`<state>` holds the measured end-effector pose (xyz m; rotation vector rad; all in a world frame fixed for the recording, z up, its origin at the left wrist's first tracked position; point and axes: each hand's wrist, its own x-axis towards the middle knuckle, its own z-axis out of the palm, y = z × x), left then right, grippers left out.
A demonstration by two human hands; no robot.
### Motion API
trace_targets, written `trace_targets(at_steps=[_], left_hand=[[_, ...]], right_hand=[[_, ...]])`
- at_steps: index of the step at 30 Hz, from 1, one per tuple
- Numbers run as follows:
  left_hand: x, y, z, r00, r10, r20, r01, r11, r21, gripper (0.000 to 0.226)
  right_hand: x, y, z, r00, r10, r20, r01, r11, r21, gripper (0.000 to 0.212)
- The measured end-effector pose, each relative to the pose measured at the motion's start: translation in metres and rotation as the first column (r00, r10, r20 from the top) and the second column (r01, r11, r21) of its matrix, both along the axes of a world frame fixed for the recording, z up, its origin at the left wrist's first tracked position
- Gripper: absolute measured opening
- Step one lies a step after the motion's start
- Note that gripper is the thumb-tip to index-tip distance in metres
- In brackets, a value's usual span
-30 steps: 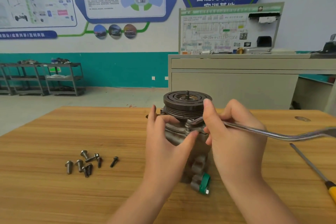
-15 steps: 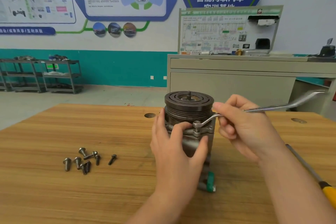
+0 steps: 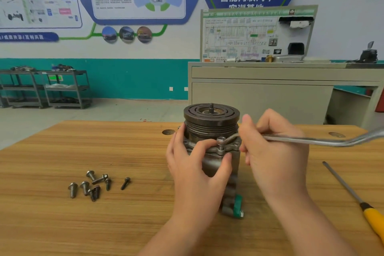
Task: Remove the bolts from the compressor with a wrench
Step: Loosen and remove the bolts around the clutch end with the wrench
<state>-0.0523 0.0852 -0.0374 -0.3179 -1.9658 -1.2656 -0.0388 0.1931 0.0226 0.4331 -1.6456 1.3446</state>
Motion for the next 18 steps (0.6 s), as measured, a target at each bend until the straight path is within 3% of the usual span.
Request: trace_targets(at_steps=[3, 6, 9, 11, 13, 14, 16, 18], left_hand=[[0.002, 0.0, 0.002, 0.999, -0.023, 0.027, 0.023, 1.0, 0.013, 0.023], [0.001, 0.0, 0.002, 0.999, -0.016, 0.029, 0.016, 1.0, 0.005, 0.023], [-0.001, 0.0, -0.001, 0.999, 0.027, -0.025, -0.027, 1.0, -0.009, 0.024], [-0.001, 0.001, 0.0, 0.999, 0.033, -0.026, -0.033, 0.999, -0.008, 0.024], [-0.001, 0.001, 0.0, 0.999, 0.033, -0.02, -0.033, 0.999, -0.007, 0.023], [-0.001, 0.001, 0.0, 0.999, 0.034, -0.021, -0.034, 0.999, -0.009, 0.022], [-0.001, 0.001, 0.0, 1.0, 0.019, -0.015, -0.019, 1.0, -0.007, 0.023], [-0.001, 0.001, -0.001, 1.0, 0.008, -0.023, -0.009, 1.0, -0.009, 0.023]], right_hand=[[0.008, -0.015, -0.005, 0.974, -0.151, -0.169, 0.18, 0.968, 0.175, 0.039], [0.011, -0.015, -0.003, 0.991, -0.106, -0.082, 0.122, 0.966, 0.226, 0.036], [0.001, 0.007, 0.013, 0.95, 0.176, 0.257, -0.171, 0.984, -0.042, 0.037], [-0.01, 0.022, 0.02, 0.752, 0.523, 0.401, -0.374, 0.839, -0.394, 0.035], [-0.023, 0.026, 0.018, 0.56, 0.733, 0.386, -0.408, 0.649, -0.642, 0.026], [-0.027, 0.026, 0.015, 0.523, 0.78, 0.342, -0.412, 0.583, -0.7, 0.025], [-0.032, 0.026, 0.013, 0.555, 0.808, 0.199, -0.449, 0.492, -0.746, 0.026], [-0.031, 0.029, 0.015, 0.664, 0.742, 0.091, -0.505, 0.535, -0.677, 0.037]])
